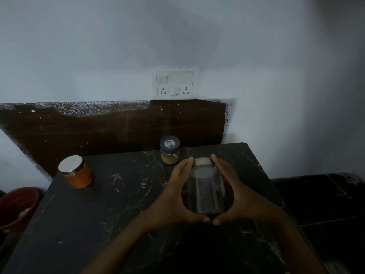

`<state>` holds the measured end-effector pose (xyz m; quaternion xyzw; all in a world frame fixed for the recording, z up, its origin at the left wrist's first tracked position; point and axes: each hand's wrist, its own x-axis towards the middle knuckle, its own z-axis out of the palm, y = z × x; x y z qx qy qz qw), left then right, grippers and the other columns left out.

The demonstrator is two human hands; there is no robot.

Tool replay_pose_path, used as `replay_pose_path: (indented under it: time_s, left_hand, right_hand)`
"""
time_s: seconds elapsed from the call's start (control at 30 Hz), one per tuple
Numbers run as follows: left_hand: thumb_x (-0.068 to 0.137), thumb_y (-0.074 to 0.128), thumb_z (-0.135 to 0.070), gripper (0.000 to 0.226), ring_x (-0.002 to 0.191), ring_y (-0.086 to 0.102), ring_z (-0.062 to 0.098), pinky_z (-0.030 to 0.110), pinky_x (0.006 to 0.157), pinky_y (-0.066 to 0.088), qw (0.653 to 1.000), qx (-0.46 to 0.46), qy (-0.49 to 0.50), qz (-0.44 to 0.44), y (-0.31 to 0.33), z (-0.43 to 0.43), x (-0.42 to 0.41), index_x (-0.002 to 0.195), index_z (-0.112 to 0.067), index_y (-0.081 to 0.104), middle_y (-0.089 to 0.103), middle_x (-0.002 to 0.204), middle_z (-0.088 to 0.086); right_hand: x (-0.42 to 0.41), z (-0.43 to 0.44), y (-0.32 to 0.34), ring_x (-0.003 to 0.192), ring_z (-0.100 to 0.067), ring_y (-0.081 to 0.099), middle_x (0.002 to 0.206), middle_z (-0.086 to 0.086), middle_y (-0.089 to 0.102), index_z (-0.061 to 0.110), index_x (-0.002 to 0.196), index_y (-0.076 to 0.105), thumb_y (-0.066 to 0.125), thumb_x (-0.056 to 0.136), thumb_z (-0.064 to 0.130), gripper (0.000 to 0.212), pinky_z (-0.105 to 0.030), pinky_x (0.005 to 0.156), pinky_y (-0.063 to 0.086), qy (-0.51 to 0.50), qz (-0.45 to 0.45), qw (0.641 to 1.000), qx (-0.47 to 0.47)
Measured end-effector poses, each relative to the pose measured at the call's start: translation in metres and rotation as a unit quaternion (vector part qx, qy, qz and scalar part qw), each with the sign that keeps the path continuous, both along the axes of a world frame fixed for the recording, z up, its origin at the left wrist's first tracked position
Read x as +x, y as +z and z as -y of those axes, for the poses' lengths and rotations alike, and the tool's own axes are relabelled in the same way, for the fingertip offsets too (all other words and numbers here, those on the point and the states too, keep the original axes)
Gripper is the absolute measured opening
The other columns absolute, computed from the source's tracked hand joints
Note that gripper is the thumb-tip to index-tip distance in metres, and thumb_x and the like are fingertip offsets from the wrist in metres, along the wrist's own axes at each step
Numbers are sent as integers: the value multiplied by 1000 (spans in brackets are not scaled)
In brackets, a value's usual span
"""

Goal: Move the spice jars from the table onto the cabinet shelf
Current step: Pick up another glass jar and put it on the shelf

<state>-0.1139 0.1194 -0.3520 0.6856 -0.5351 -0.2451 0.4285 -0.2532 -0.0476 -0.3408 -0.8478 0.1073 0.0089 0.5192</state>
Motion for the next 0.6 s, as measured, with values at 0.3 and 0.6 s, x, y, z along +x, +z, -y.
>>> replay_pose_path:
  time_s: [0.3, 0.6]
  left_hand:
    - [58, 83, -42, 125, 137, 1, -14, 8, 106, 24, 998, 19, -35, -44, 7, -5, 3, 135, -56, -14, -11, 144, -41]
    - [57, 89, -23, 121, 131, 17, -16, 6, 96, 38, 1000, -11, -1, -28, 17, -5, 3, 140, -45, 2, 8, 143, -31]
  right_hand:
    - [-2, 3, 3, 132, -9, 36, 149, 14, 24, 71, 125, 11, 89, 43, 29, 121, -38, 107, 38, -30, -13, 995, 94]
    - [-3, 8, 11, 126, 4, 34, 139, 35, 15, 68, 131, -1, 88, 46, 30, 128, -26, 102, 40, 1, -1, 998, 65]
